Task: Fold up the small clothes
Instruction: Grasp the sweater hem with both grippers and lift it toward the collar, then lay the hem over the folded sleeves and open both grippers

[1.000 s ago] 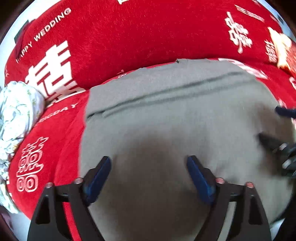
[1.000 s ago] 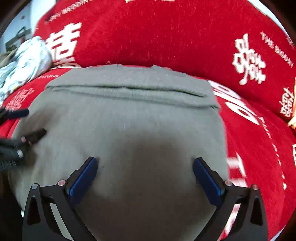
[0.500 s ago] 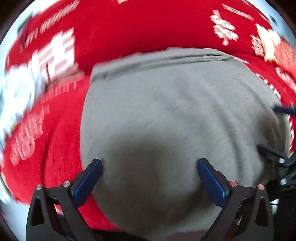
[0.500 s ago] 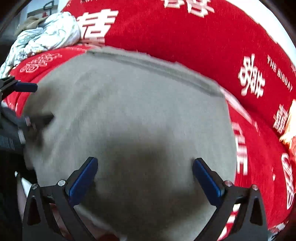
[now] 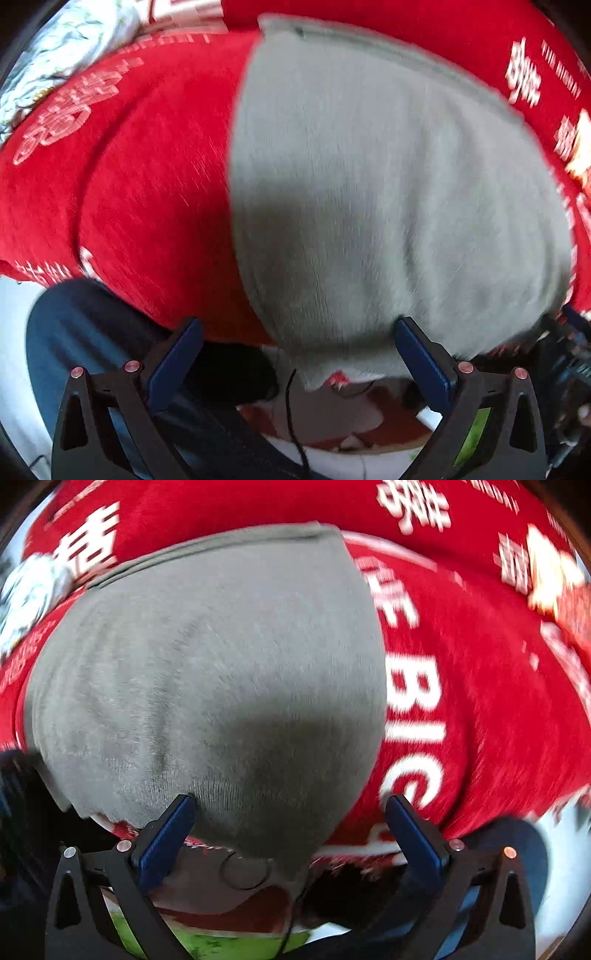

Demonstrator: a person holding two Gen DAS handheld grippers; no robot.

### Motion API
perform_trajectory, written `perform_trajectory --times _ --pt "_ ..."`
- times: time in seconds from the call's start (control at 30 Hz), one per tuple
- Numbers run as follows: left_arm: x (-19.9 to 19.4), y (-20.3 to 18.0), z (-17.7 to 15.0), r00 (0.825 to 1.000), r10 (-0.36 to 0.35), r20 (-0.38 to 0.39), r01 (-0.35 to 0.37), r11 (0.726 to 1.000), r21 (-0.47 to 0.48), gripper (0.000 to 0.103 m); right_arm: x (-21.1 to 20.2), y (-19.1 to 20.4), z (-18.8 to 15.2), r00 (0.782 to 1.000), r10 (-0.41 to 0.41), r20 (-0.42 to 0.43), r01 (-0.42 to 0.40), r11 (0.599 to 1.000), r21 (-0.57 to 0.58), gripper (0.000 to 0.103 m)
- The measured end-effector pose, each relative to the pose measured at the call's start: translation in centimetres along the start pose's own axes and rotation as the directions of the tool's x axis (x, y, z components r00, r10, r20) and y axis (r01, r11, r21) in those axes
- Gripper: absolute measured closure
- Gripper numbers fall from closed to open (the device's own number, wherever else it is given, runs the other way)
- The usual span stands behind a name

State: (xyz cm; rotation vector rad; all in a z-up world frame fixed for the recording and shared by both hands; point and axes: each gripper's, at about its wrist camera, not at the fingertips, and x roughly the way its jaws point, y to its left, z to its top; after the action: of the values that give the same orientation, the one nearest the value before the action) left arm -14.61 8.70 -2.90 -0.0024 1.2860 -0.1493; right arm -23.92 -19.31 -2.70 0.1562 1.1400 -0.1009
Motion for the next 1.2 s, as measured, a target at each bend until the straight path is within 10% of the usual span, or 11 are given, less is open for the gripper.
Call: perform_trajectory --times 0.1,0.17,0.23,0.27,0.67,0.87,0.97,1.03,1.1,1.2 --pt "2.1 -1.0 -0.2 0.996 -0.047 -0.073 0.048 0.999 0.008 0.008 0.7 0.0 -0.3 0.999 0.053 -0.002 -0.053 0.994 0.097 0.001" --pt "1.5 -1.3 -0.4 0.991 -0.113 -0.076 0.114 0.993 0.006 0.037 0.5 0.7 -0.5 0.999 0.052 -0.013 -0.051 0.996 0.072 0.017" --pt "0.2 -2.0 -1.0 0.990 -0.132 -0.056 0.134 0.990 0.043 0.093 -0.1 1.0 -0.8 0.998 0.055 -0.021 -0.054 0.998 0.041 0.049" --pt "-0.4 -2.3 -1.3 0.992 -0.117 -0.041 0.120 0.991 0.066 0.093 -0.5 1.0 -0.9 0.996 0.078 -0.029 -0.078 0.997 0.030 0.088" --pt "-10.3 -0.8 6.2 0.921 -0.222 0.320 0.228 0.973 0.019 0.093 -7.7 -0.6 6.9 0.923 0.283 0.262 -0.305 0.951 0.047 0.089" --pt "-4.6 -0.4 12.3 0.947 -0.192 0.258 0.216 0.974 -0.068 0.093 -1.6 0.2 12.9 0.936 0.273 0.220 -0.305 0.944 0.125 0.089" --pt "-3.0 0.9 12.1 0.949 -0.236 0.208 0.262 0.958 -0.112 0.090 0.2 0.7 13.0 0.941 0.282 0.187 -0.311 0.939 0.149 0.083" --pt "-3.2 1.9 11.6 0.928 -0.300 0.220 0.335 0.931 -0.144 0.070 0.2 -0.1 12.3 0.923 0.335 0.190 -0.367 0.914 0.174 0.068" --pt "-3.6 2.8 11.0 0.906 -0.345 0.243 0.391 0.903 -0.175 0.037 -0.2 -1.2 12.0 0.906 0.366 0.213 -0.406 0.894 0.188 0.033" --pt "-4.5 3.3 10.6 0.891 -0.358 0.280 0.415 0.892 -0.179 0.031 -1.8 -2.3 11.1 0.881 0.375 0.287 -0.439 0.876 0.202 0.026"
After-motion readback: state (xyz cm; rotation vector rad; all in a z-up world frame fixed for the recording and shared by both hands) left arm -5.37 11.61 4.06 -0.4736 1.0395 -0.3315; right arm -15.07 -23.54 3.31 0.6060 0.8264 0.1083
